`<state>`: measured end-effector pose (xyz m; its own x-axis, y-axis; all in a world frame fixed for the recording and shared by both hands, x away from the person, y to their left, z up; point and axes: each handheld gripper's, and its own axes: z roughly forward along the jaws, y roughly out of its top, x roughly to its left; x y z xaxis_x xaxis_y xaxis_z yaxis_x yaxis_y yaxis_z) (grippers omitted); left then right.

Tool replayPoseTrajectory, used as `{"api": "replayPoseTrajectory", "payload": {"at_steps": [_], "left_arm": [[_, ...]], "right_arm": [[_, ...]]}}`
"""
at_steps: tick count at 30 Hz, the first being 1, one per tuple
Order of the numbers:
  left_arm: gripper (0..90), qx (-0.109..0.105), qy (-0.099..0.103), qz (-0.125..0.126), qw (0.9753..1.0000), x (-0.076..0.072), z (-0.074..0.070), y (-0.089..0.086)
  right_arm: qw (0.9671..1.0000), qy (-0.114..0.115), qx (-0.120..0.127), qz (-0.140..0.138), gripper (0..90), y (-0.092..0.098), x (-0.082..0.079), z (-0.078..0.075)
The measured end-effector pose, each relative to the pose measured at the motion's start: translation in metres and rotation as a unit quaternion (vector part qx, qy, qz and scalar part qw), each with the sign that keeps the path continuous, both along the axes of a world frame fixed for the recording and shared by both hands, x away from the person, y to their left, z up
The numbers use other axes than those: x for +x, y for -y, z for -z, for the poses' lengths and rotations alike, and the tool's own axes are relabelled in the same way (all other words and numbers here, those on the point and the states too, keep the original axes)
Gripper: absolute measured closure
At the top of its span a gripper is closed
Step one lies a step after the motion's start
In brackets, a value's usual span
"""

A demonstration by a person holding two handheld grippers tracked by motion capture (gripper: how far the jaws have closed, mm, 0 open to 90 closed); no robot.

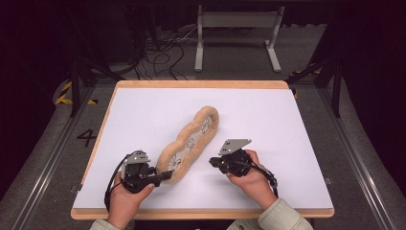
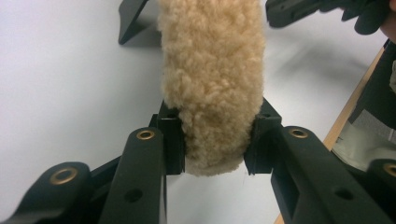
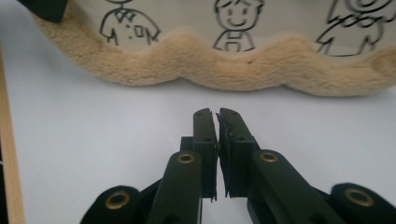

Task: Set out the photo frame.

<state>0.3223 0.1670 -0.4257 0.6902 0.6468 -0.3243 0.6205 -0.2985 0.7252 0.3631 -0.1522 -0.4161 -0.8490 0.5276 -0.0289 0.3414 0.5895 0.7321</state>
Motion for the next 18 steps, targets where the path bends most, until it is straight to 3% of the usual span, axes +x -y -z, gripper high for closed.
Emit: {"api": "replayPoseTrajectory", "payload": {"at_steps": [6,10,15,18], "left_arm": [[67.3,-0.005,-0.005,0.006,1.0,-0.001,0.0,-0.007],[67.5,-0.007,-0.006,0.011,0.9999,-0.001,0.0,-0.011],[67.5,-0.01,-0.008,0.011,0.9999,-0.002,0.001,-0.011],[67.4,-0.01,-0.005,0.012,0.9999,-0.001,0.001,-0.013]], "right_arm": [[0.9994,0.013,0.013,0.029,80.8,0.015,0.017,-0.013],[0.998,0.019,0.015,0.058,75.3,0.025,0.043,-0.02],[0.9962,0.019,0.012,0.085,72.5,0.03,0.07,-0.021],[0.9957,0.022,0.015,0.089,71.1,0.031,0.078,-0.02]]}}
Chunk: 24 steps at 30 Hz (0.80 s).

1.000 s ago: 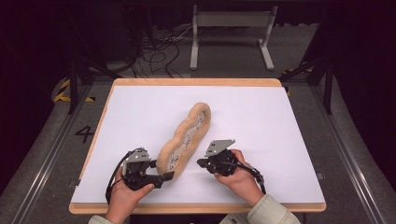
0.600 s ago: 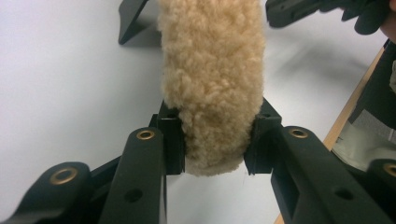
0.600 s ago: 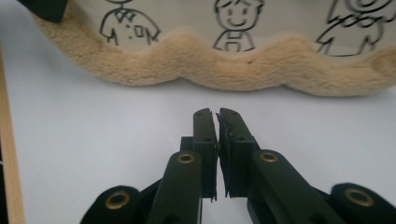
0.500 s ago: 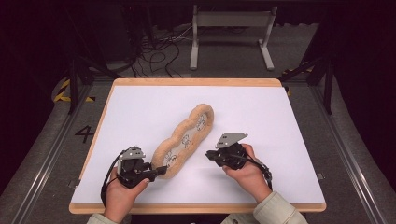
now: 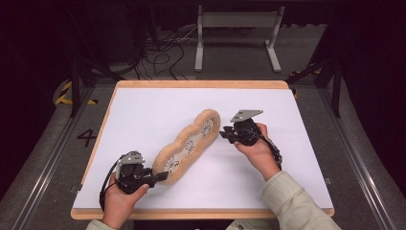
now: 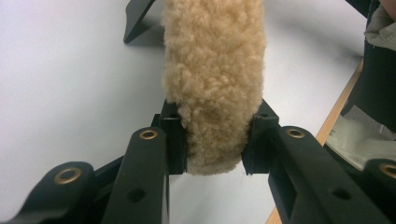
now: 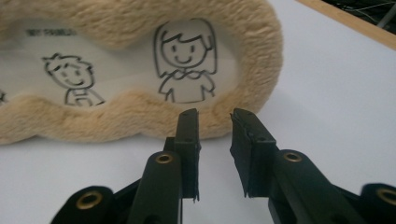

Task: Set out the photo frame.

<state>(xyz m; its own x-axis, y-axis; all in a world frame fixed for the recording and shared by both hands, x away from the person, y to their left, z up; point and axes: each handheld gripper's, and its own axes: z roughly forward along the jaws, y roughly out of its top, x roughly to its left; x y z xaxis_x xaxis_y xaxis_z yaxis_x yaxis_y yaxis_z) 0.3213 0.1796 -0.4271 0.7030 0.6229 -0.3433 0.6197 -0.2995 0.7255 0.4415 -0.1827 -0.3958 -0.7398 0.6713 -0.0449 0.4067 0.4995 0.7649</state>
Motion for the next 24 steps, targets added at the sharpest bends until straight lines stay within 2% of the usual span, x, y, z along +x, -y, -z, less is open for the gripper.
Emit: {"api": "replayPoseTrajectory", "payload": {"at_steps": [2,7,11,13,18,19,21,24], "left_arm": [[67.3,0.001,0.004,0.001,1.0,0.0,0.001,-0.001],[67.2,0.001,0.006,0.009,0.9999,0.002,0.001,-0.004],[67.1,0.002,0.008,0.014,0.9999,0.002,0.001,-0.005],[67.2,-0.003,0.009,0.024,0.9997,0.003,0.003,-0.009],[67.2,0.003,0.011,0.028,0.9995,0.002,0.002,-0.008],[67.1,0.003,0.017,0.031,0.9994,0.002,0.002,-0.008],[67.1,-0.001,0.014,0.031,0.9994,0.002,0.002,-0.009],[67.1,0.001,0.019,0.03,0.9994,0.001,0.002,-0.008]], "right_arm": [[0.9999,-0.012,-0.002,0.006,68.9,0.0,0.008,0.002],[0.9998,-0.01,0.001,0.015,60.7,-0.005,0.026,0.002],[0.9999,-0.011,-0.002,0.01,58.6,-0.009,0.035,0.004],[0.9999,-0.009,-0.014,0.005,58.4,-0.01,0.043,0.007],[0.9996,-0.024,-0.003,-0.014,56.3,-0.011,0.051,0.011],[0.9995,-0.02,-0.005,-0.026,58.6,-0.013,0.054,0.013],[0.9994,-0.012,-0.009,-0.031,69.2,-0.013,0.055,0.014],[0.9993,-0.019,-0.002,-0.03,70.6,-0.009,0.057,0.014]]}}
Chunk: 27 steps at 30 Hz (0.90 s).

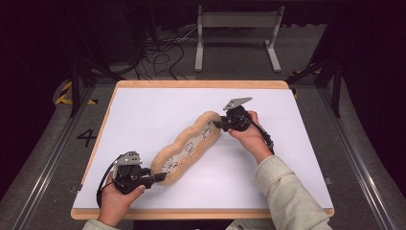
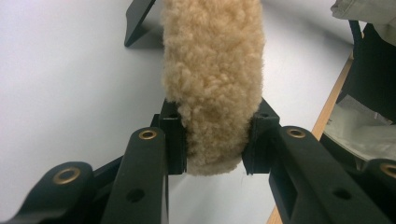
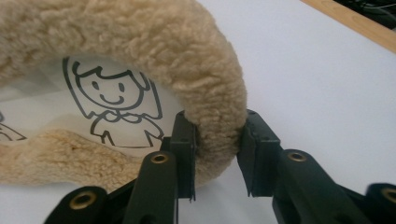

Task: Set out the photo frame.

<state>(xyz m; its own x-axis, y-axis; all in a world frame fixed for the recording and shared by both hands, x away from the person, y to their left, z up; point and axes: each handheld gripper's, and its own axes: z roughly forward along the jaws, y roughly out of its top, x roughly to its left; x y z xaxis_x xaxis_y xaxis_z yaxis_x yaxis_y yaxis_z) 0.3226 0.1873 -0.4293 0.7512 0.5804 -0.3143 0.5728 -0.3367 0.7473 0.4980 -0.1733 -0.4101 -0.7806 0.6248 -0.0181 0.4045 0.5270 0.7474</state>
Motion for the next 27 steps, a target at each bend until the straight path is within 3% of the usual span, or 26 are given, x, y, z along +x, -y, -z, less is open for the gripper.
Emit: {"api": "replayPoseTrajectory", "payload": {"at_steps": [8,12,19,20,27], "left_arm": [[67.5,0.005,0.015,-0.007,0.9998,0.0,-0.005,0.0],[67.3,0.014,0.036,-0.018,0.9991,0.004,-0.011,0.001],[66.7,0.026,0.054,-0.028,0.9978,0.012,-0.015,0.005],[66.6,0.033,0.061,-0.031,0.9971,0.014,-0.017,0.006],[66.2,0.036,0.079,-0.039,0.9955,0.026,-0.023,0.007]], "right_arm": [[0.9999,0.009,-0.004,0.004,70.8,0.008,-0.011,-0.012],[0.9996,0.025,0.007,0.011,70.5,0.021,-0.025,-0.024],[0.9987,0.044,0.006,0.025,69.9,0.038,-0.047,-0.038],[0.9981,0.056,0.001,0.026,69.5,0.043,-0.057,-0.041],[0.9971,0.066,0.015,0.033,68.8,0.059,-0.081,-0.042]]}}
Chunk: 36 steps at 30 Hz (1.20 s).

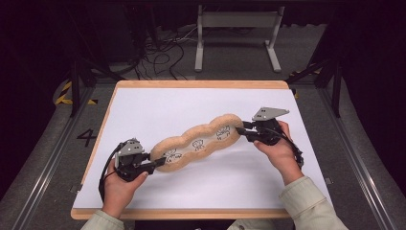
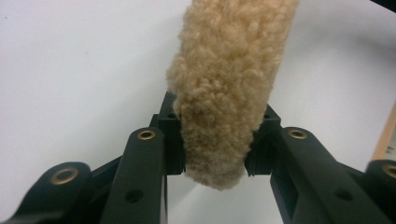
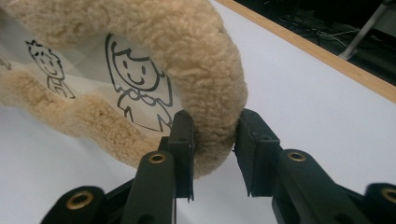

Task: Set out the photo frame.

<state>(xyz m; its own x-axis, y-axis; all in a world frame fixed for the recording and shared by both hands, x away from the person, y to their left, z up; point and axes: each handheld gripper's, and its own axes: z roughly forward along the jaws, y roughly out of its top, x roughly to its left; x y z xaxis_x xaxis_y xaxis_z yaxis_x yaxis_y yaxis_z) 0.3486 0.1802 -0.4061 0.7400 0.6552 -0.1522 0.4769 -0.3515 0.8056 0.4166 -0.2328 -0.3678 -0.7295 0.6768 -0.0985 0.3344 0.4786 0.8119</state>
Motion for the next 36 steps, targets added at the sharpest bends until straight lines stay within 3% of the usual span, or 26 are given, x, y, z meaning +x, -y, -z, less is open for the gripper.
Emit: {"api": "replayPoseTrajectory", "payload": {"at_steps": [8,15,20,25,31,36], "left_arm": [[65.8,0.024,0.013,0.003,0.9996,0.017,-0.001,0.003],[64.6,0.044,0.02,0.027,0.9985,0.035,0.0,0.011],[62.9,0.042,0.017,0.037,0.9983,0.047,0.004,0.016],[60.5,0.033,0.0,0.049,0.9983,0.063,0.009,0.02],[58.4,0.019,-0.015,0.052,0.9984,0.072,0.015,0.025],[58.2,0.01,-0.022,0.048,0.9986,0.074,0.016,0.024]], "right_arm": [[0.9999,0.007,-0.009,0.011,68.9,0.009,-0.023,0.007],[0.9996,0.006,-0.007,0.025,69.3,0.017,-0.033,0.016],[0.9993,0.001,0.0,0.036,69.8,0.024,-0.038,0.023],[0.9992,-0.014,0.003,0.038,70.0,0.032,-0.046,0.033],[0.9986,-0.031,0.0,0.044,70.1,0.037,-0.049,0.042],[0.9986,-0.029,0.002,0.044,72.5,0.038,-0.051,0.042]]}}
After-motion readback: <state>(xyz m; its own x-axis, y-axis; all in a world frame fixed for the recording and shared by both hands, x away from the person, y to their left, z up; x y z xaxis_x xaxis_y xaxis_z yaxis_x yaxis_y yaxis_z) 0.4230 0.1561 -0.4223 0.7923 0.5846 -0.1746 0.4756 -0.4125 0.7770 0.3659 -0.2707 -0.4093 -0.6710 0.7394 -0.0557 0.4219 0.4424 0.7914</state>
